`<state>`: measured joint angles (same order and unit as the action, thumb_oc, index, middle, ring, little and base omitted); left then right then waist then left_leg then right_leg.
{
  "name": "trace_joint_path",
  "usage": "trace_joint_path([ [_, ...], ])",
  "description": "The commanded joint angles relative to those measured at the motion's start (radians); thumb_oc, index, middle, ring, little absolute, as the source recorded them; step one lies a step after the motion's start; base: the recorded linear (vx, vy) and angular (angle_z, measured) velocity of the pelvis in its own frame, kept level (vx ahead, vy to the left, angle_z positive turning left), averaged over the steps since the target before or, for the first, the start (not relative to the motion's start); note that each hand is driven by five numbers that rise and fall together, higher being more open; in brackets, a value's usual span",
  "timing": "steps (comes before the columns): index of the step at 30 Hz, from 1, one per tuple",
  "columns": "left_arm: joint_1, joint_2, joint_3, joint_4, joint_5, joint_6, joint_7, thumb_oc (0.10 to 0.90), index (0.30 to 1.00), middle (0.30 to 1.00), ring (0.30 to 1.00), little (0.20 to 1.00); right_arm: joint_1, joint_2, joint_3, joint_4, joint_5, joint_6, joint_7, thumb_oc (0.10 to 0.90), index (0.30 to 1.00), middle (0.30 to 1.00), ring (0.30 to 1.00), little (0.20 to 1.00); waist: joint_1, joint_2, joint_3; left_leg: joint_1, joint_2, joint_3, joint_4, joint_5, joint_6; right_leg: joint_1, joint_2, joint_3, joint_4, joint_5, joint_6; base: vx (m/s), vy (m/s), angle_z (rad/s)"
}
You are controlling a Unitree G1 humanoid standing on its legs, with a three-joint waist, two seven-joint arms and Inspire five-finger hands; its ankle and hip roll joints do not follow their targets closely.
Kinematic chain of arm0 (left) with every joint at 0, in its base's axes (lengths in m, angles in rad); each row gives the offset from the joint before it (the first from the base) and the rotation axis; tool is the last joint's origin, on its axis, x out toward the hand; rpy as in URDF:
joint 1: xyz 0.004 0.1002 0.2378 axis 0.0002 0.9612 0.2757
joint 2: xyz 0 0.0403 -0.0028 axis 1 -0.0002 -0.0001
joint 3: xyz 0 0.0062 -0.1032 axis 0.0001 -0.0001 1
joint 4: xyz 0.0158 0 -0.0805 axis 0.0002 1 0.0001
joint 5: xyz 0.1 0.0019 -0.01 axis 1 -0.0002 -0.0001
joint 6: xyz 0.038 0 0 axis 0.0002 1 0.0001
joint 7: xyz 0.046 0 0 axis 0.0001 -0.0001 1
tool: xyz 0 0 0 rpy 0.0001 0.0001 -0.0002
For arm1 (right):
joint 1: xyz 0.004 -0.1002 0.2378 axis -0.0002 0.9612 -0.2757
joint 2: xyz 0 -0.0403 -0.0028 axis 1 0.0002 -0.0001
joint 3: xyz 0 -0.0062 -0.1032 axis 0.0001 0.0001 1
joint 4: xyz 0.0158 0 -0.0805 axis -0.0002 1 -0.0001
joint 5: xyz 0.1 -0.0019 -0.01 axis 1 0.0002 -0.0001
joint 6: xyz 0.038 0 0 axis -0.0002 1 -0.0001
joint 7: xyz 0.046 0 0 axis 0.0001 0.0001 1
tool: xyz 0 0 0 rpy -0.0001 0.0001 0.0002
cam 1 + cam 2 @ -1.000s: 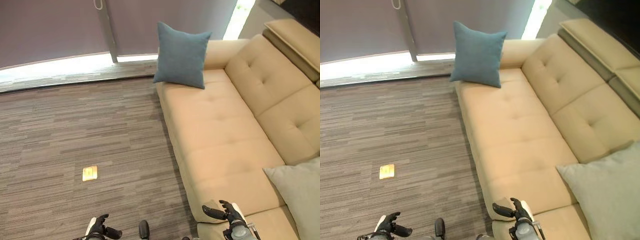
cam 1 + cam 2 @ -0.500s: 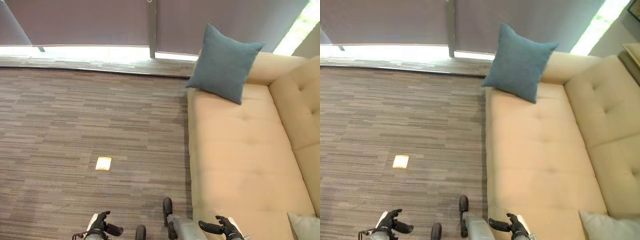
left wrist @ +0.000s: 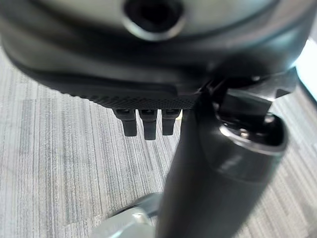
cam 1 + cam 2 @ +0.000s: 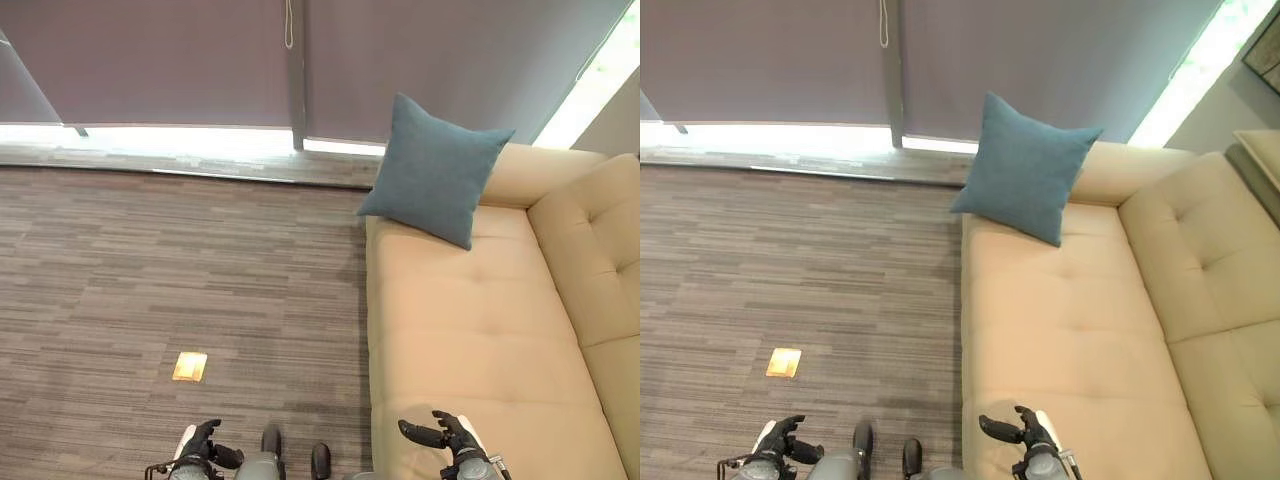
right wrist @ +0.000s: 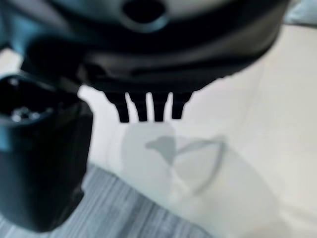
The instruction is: Pick up all the scattered cushions and arrange them neatly on the sofa.
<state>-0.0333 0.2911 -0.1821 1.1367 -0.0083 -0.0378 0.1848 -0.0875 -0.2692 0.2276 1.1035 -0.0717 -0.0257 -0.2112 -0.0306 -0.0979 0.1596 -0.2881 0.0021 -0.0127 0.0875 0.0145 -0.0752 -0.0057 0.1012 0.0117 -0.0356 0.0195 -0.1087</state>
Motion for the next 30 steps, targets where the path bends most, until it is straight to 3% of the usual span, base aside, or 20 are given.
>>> trace_joint_path([
  [1, 0.017, 0.031, -0.005, -0.006, 0.039, -0.025, 0.005, 0.800, 0.900, 0.900, 0.900, 0.900, 0.035, -0.052, -0.009, -0.059, -0.003, -0.021, -0.018, 0.800, 0.900, 0.900, 0.900, 0.900, 0.003, 0.004, -0.040, -0.010, -0.005, -0.024, -0.011, 0.042, 0.030, 0.053, -0.087, 0.073, 0.166, -0.192, 0.155, 0.33, 0.199, -0.49],
  [4, 0.026, 0.031, 0.000, 0.007, 0.054, -0.024, 0.007, 0.800, 0.900, 0.900, 0.900, 0.900, 0.046, -0.042, -0.013, -0.053, -0.017, -0.021, -0.017, 0.800, 0.900, 0.900, 0.900, 0.900, 0.004, -0.001, -0.056, 0.019, -0.019, -0.022, -0.020, 0.036, 0.047, 0.050, -0.113, 0.082, 0.197, -0.181, 0.174, 0.35, 0.266, -0.57],
  [5, 0.026, 0.034, 0.000, 0.014, 0.062, -0.025, 0.009, 0.800, 0.900, 0.900, 0.900, 0.900, 0.049, -0.027, -0.013, -0.045, -0.030, -0.019, -0.015, 0.800, 0.900, 0.900, 0.900, 0.900, 0.002, -0.002, -0.066, 0.064, -0.031, -0.004, -0.037, 0.021, 0.066, 0.017, -0.140, 0.083, 0.294, -0.133, 0.206, 0.19, 0.162, -0.40],
  [6, 0.026, 0.034, 0.000, 0.014, 0.062, -0.025, 0.009, 0.800, 0.900, 0.900, 0.900, 0.900, 0.049, -0.027, -0.013, -0.045, -0.030, -0.019, -0.015, 0.800, 0.900, 0.900, 0.900, 0.900, 0.003, -0.003, -0.066, 0.065, -0.032, -0.003, -0.037, 0.021, 0.066, 0.016, -0.141, 0.084, 0.297, -0.134, 0.206, 0.30, 0.303, -0.53],
  [7, 0.021, 0.047, 0.001, 0.000, 0.055, -0.024, 0.009, 0.800, 0.900, 0.900, 0.900, 0.900, 0.039, -0.016, -0.007, -0.041, -0.036, -0.011, -0.013, 0.800, 0.900, 0.900, 0.900, 0.900, -0.004, -0.003, -0.050, 0.110, -0.040, 0.012, -0.048, 0.004, 0.089, -0.050, -0.170, 0.088, 0.443, -0.036, 0.222, 0.11, 0.142, -0.44],
  [8, 0.021, 0.047, 0.001, 0.000, 0.055, -0.024, 0.009, 0.800, 0.900, 0.900, 0.900, 0.900, 0.039, -0.017, -0.007, -0.041, -0.036, -0.011, -0.013, 0.800, 0.900, 0.900, 0.900, 0.900, -0.003, -0.001, -0.052, 0.107, -0.037, 0.012, -0.048, 0.005, 0.089, -0.053, -0.168, 0.088, 0.442, -0.032, 0.222, 0.20, 0.266, -0.43],
  [9, 0.008, 0.059, 0.006, -0.010, 0.038, -0.026, 0.018, 0.800, 0.900, 0.900, 0.900, 0.900, 0.028, -0.002, -0.006, -0.047, -0.022, -0.014, -0.020, 0.800, 0.900, 0.900, 0.900, 0.900, -0.003, 0.010, -0.035, 0.132, -0.023, 0.038, -0.045, -0.015, 0.103, -0.112, -0.200, 0.039, 0.534, 0.021, 0.222, 0.13, 0.163, -0.27],
  [12, 0.007, 0.060, 0.006, -0.013, 0.030, -0.026, 0.018, 0.800, 0.900, 0.900, 0.900, 0.900, 0.027, 0.002, -0.006, -0.047, -0.020, -0.014, -0.019, 0.800, 0.900, 0.900, 0.900, 0.900, -0.004, 0.016, -0.032, 0.145, -0.018, 0.043, -0.042, -0.027, 0.106, -0.132, -0.211, 0.016, 0.552, 0.007, 0.213, 0.12, 0.093, -0.31],
  [15, 0.006, 0.056, 0.013, -0.022, 0.003, -0.032, 0.018, 0.800, 0.900, 0.900, 0.900, 0.900, 0.003, 0.002, 0.001, -0.027, -0.016, -0.018, -0.021, 0.800, 0.900, 0.900, 0.900, 0.900, -0.007, 0.012, -0.037, 0.200, -0.030, 0.054, -0.036, -0.086, 0.113, -0.185, -0.192, -0.071, 0.389, -0.061, 0.199, 0.31, 0.079, -0.07],
  [16, 0.008, 0.050, 0.018, -0.016, -0.005, -0.032, 0.017, 0.800, 0.900, 0.900, 0.900, 0.900, -0.012, -0.004, 0.008, -0.018, -0.026, -0.012, -0.020, 0.800, 0.900, 0.900, 0.900, 0.900, -0.012, 0.005, -0.040, 0.238, -0.044, 0.064, -0.038, -0.117, 0.114, -0.220, -0.174, -0.121, 0.280, -0.044, 0.210, 0.29, 0.037, -0.47],
  [20, 0.002, 0.037, 0.033, 0.015, -0.014, -0.034, 0.017, 0.800, 0.900, 0.900, 0.900, 0.900, -0.009, -0.014, 0.022, -0.014, -0.046, 0.001, -0.018, 0.800, 0.900, 0.900, 0.900, 0.900, -0.033, -0.003, -0.031, 0.319, -0.082, 0.042, -0.040, -0.166, 0.118, -0.294, -0.135, -0.179, 0.171, 0.015, 0.224, 0.31, 0.016, -0.56],
  [22, 0.004, 0.031, 0.026, 0.022, 0.001, -0.034, 0.010, 0.800, 0.900, 0.900, 0.900, 0.900, 0.014, -0.016, 0.020, -0.006, -0.046, 0.002, -0.021, 0.800, 0.900, 0.900, 0.900, 0.900, -0.044, -0.008, -0.033, 0.352, -0.098, 0.024, -0.028, -0.197, 0.116, -0.259, -0.129, -0.175, 0.137, 0.011, 0.214, 0.39, -0.069, 0.06],
  [25, 0.017, 0.018, 0.011, 0.026, 0.025, -0.030, -0.003, 0.800, 0.900, 0.900, 0.900, 0.900, 0.044, -0.013, 0.008, 0.011, -0.041, 0.001, -0.019, 0.800, 0.900, 0.900, 0.900, 0.900, -0.055, -0.001, -0.063, 0.389, -0.081, 0.022, -0.010, -0.228, 0.096, -0.226, -0.115, -0.157, 0.149, -0.001, 0.183, 0.36, -0.086, 0.36],
  [26, 0.017, 0.018, 0.011, 0.025, 0.025, -0.030, -0.003, 0.800, 0.900, 0.900, 0.900, 0.900, 0.045, -0.014, 0.008, 0.011, -0.041, 0.001, -0.019, 0.800, 0.900, 0.900, 0.900, 0.900, -0.055, 0.000, -0.063, 0.389, -0.080, 0.022, -0.009, -0.229, 0.096, -0.225, -0.115, -0.157, 0.149, -0.001, 0.183, 0.31, -0.096, 0.56],
  [27, 0.023, 0.013, 0.000, 0.031, 0.038, -0.027, -0.010, 0.800, 0.900, 0.900, 0.900, 0.900, 0.052, -0.011, 0.001, 0.014, -0.030, -0.004, -0.018, 0.800, 0.900, 0.900, 0.900, 0.900, -0.067, 0.012, -0.076, 0.387, -0.060, 0.039, 0.051, -0.201, 0.062, -0.189, -0.113, -0.164, 0.141, -0.013, 0.170, 0.20, -0.066, 0.19],
  [28, 0.023, 0.012, 0.000, 0.031, 0.038, -0.028, -0.010, 0.800, 0.900, 0.900, 0.900, 0.900, 0.052, -0.012, 0.001, 0.014, -0.030, -0.004, -0.018, 0.800, 0.900, 0.900, 0.900, 0.900, -0.067, 0.013, -0.075, 0.386, -0.059, 0.039, 0.053, -0.203, 0.061, -0.187, -0.112, -0.164, 0.141, -0.013, 0.169, 0.29, -0.102, 0.16],
  [30, 0.027, 0.012, -0.008, 0.024, 0.046, -0.026, -0.018, 0.800, 0.900, 0.900, 0.900, 0.900, 0.052, -0.015, -0.004, 0.012, -0.025, -0.004, -0.016, 0.800, 0.900, 0.900, 0.900, 0.900, -0.072, 0.016, -0.077, 0.332, -0.025, 0.072, 0.224, -0.122, 0.015, -0.143, -0.103, -0.150, 0.127, -0.027, 0.148, 0.21, -0.117, -0.04],
])
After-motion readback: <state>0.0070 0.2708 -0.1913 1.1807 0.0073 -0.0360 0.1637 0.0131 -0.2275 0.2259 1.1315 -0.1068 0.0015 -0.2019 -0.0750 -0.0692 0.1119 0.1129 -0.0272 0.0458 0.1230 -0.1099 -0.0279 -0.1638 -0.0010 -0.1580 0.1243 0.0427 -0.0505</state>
